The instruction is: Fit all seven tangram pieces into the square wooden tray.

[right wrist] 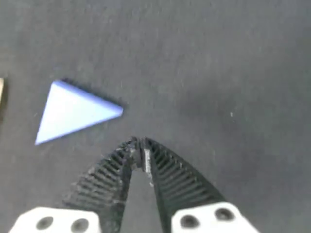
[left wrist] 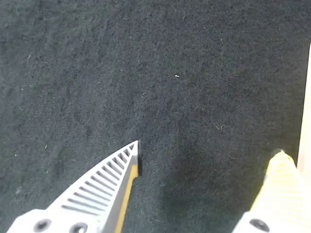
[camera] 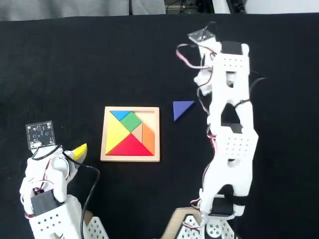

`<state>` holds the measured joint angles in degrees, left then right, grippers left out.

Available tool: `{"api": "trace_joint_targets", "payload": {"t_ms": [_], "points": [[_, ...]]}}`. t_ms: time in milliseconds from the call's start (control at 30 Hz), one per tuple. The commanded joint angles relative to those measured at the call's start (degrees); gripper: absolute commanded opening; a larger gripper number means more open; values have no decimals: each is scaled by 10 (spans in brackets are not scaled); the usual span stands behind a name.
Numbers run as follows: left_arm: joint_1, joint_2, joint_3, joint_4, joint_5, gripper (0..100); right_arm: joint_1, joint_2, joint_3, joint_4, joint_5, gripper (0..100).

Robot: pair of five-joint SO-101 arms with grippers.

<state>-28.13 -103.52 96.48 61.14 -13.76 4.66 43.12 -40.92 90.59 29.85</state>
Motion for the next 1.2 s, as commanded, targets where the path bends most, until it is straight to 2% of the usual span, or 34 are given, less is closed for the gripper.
{"api": "trace_joint_targets", "payload": {"t_ms": [0, 233, 333, 500, 667, 767, 900, 967, 1067, 1167], "points": [[6, -7, 9, 3, -3, 395, -36, -20, 74, -81, -10, 11], [6, -7, 9, 3, -3, 395, -58, 1, 117, -96, -10, 11], [6, -7, 9, 3, -3, 395, -60, 1, 117, -43, 1, 11], [6, -7, 9, 3, -3, 395, -82, 0, 130, 91, 97, 11], [6, -7, 9, 3, -3, 395, -60, -51, 131, 98, 97, 11], [6, -7, 9, 3, -3, 395, -45, -100, 132, 38, 78, 11], [6, -7, 9, 3, -3, 395, -36, -118, 168, -135, -20, 11], [6, -7, 9, 3, -3, 395, -46, -114, 206, -220, -45, 11], [6, -7, 9, 3, -3, 395, -61, -93, 255, -309, -42, 11], [6, -7, 9, 3, -3, 395, -67, -70, 269, -304, -24, 11]]}}
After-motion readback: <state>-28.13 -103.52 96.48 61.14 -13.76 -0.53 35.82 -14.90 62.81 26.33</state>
